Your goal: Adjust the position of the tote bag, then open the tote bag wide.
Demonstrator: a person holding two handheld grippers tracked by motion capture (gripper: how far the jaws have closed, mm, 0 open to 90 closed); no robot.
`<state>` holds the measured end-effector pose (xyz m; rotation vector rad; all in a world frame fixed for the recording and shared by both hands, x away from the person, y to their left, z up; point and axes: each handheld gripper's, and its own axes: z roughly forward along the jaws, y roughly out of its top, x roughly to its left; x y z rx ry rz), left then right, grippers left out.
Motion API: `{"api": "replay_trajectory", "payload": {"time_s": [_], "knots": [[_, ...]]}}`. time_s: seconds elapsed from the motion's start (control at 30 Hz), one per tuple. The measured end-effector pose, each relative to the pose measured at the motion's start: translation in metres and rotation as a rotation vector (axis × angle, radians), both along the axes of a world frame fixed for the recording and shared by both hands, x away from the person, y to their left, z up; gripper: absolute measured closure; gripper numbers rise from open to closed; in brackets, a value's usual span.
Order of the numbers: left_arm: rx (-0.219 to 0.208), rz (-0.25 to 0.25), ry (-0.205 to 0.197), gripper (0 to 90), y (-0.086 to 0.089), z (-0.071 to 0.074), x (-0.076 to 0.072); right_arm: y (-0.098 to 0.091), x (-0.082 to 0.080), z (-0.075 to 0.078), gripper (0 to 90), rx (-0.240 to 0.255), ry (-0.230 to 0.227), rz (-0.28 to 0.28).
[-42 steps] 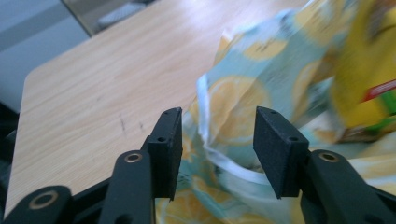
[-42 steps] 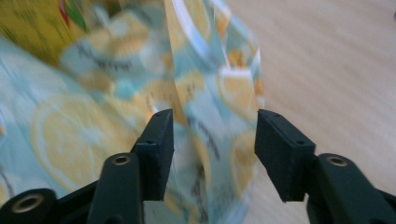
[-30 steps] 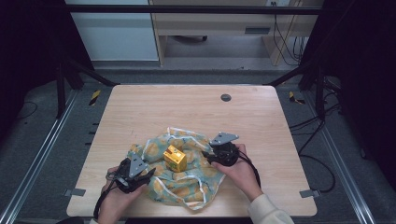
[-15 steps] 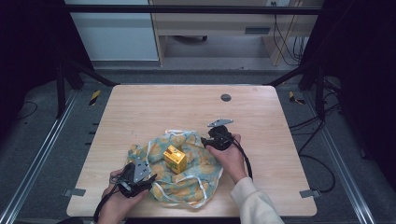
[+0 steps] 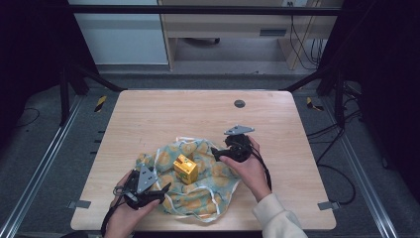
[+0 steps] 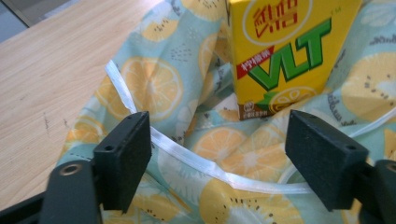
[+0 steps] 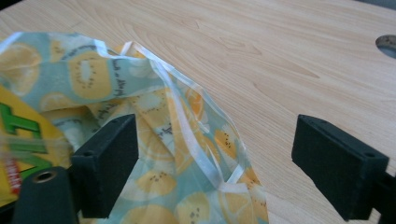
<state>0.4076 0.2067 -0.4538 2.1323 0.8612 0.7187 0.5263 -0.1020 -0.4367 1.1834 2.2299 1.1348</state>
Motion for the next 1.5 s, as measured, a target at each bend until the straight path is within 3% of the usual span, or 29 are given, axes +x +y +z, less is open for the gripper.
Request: {"api": "replay_trajectory", "payload": {"time_s": [0.27, 0.5, 0.67, 0.8, 0.93, 1.1, 1.3, 1.4, 1.5], "knots": [[-0.1, 0.043, -0.065, 10.7, 0.015, 0.011, 0.003, -0.016, -0.022, 0.016, 9.1, 0.037, -0.098, 0.019], [-0.175, 0.094, -0.106, 8.2, 0.038, 0.019, 0.005, -0.043, -0.039, 0.028, 7.5, 0.072, -0.174, -0.01], [-0.208, 0.136, -0.129, 7.4, 0.054, 0.023, 0.007, -0.065, -0.053, 0.027, 6.2, 0.067, -0.211, -0.048], [-0.217, 0.208, -0.169, 7.3, 0.07, 0.026, 0.01, -0.085, -0.06, 0.02, 6.0, 0.089, -0.209, -0.086], [-0.252, 0.268, -0.156, 6.0, 0.09, 0.022, 0.019, -0.106, -0.062, 0.017, 6.0, 0.088, -0.211, -0.137], [-0.297, 0.32, -0.111, 5.0, 0.106, 0.017, 0.029, -0.125, -0.063, 0.01, 6.1, 0.095, -0.197, -0.193], [-0.29, 0.34, -0.093, 4.5, 0.111, 0.015, 0.032, -0.146, -0.065, 0.009, 7.1, 0.057, -0.243, -0.314], [-0.245, 0.34, -0.1, 3.3, 0.11, 0.013, 0.034, -0.156, -0.066, 0.005, 7.2, 0.069, -0.224, -0.343], [-0.214, 0.34, -0.079, 3.3, 0.11, 0.01, 0.039, -0.167, -0.065, -0.001, 7.2, 0.074, -0.192, -0.369]]}}
